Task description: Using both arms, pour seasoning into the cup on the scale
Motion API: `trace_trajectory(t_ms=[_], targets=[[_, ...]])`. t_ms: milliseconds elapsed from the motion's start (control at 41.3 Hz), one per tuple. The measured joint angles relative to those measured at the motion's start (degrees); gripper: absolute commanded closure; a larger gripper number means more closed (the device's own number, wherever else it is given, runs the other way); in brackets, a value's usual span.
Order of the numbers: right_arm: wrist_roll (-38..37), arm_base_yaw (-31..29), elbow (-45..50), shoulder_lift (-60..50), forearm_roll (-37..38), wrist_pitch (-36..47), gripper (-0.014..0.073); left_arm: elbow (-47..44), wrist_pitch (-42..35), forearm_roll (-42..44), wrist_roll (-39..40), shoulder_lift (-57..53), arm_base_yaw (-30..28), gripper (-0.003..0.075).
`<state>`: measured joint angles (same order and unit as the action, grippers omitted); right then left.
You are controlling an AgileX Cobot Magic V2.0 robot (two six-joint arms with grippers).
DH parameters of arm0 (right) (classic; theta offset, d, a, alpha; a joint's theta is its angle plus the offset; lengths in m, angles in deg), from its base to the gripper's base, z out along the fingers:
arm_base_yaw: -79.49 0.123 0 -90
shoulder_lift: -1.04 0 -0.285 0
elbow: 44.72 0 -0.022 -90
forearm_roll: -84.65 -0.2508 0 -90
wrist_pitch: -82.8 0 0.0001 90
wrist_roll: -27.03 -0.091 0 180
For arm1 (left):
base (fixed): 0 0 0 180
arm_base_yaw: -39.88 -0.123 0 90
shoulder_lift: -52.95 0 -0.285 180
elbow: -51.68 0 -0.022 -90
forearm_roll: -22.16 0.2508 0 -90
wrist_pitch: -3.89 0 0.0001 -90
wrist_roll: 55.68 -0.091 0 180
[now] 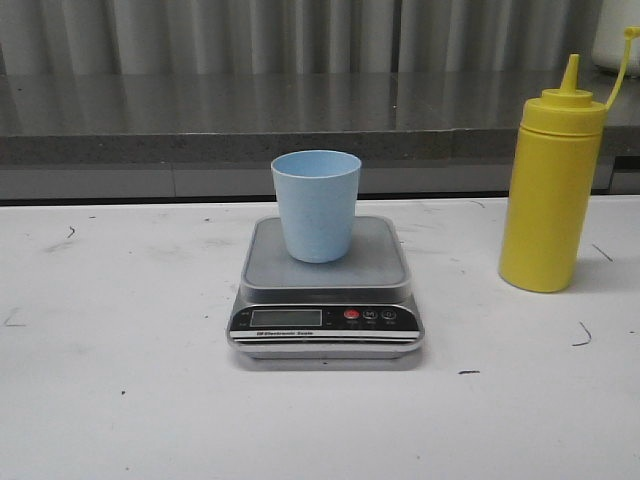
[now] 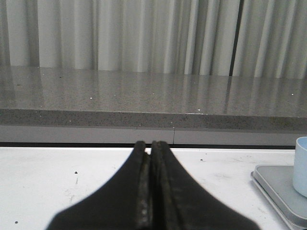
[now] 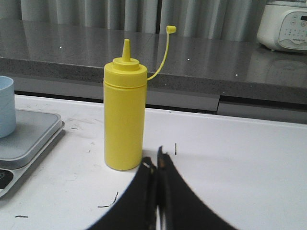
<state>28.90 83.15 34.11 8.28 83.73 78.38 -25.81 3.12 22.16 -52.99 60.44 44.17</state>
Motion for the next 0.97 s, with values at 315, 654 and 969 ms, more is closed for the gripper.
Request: trace_trajectory(t_ms=[315, 654, 969], targets=[[0.00, -2.52, 0.00, 0.00, -1.02, 0.00, 0.0661, 0.00, 0.00, 0.00, 0.00, 0.00, 0.00, 0.0740], [0.00, -2.39, 0.00, 0.00, -1.02, 0.00, 0.0661, 0.00, 0.00, 0.00, 0.00, 0.00, 0.00, 0.0740], [0.00, -2.39, 0.00, 0.00, -1.02, 0.00, 0.0661, 0.00, 0.00, 0.00, 0.00, 0.00, 0.00, 0.0740]])
